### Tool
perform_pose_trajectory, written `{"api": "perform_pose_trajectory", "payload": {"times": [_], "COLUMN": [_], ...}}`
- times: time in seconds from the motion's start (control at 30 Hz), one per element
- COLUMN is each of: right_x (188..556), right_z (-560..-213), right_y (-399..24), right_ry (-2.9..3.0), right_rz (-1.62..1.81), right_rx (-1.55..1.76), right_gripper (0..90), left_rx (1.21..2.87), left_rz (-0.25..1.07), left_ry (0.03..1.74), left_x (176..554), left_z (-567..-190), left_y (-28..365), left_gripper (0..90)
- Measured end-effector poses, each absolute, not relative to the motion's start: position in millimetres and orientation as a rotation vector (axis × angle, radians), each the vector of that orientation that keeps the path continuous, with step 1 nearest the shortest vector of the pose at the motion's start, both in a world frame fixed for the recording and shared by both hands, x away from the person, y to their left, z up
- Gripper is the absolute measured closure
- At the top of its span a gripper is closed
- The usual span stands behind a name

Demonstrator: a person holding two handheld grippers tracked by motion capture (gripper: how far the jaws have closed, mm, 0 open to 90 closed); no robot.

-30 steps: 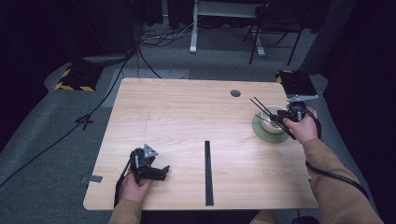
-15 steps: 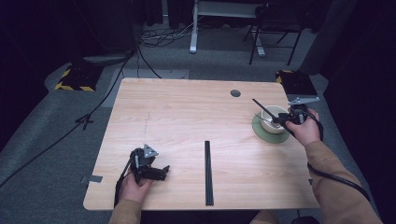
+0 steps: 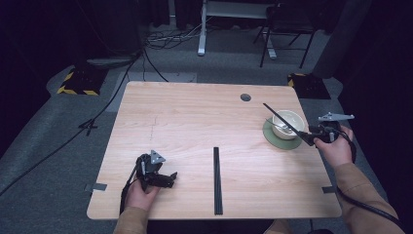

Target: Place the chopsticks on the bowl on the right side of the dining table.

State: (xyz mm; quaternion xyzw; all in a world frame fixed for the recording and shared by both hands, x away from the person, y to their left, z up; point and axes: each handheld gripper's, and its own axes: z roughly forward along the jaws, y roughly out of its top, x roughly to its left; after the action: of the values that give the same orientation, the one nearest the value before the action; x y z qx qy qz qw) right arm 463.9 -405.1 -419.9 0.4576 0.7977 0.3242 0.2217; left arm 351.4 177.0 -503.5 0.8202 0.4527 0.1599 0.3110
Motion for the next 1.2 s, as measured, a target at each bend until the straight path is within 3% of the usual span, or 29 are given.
{"api": "perform_pose_trajectory", "payload": {"times": [0.43, 0.77, 1.2], "right_x": [480.8, 511.3, 558.6], "right_z": [-422.2, -402.9, -418.5], "right_y": [-419.3, -386.5, -365.3], "right_ry": [2.151, 2.115, 2.088], "right_rz": [0.813, 0.866, 0.826], "right_rx": [1.321, 1.289, 1.392], "right_gripper": [49.2, 48.2, 44.7], "left_rx": [2.166, 2.162, 2.169], "left_rz": [0.416, 0.423, 0.422], "left_ry": [1.196, 1.202, 1.209], "left_x": [350.4, 347.6, 346.4], "left_z": [-503.8, -503.7, -503.0], "left_y": [177.0, 178.0, 178.8], "left_gripper": [0.4, 0.4, 0.4]}}
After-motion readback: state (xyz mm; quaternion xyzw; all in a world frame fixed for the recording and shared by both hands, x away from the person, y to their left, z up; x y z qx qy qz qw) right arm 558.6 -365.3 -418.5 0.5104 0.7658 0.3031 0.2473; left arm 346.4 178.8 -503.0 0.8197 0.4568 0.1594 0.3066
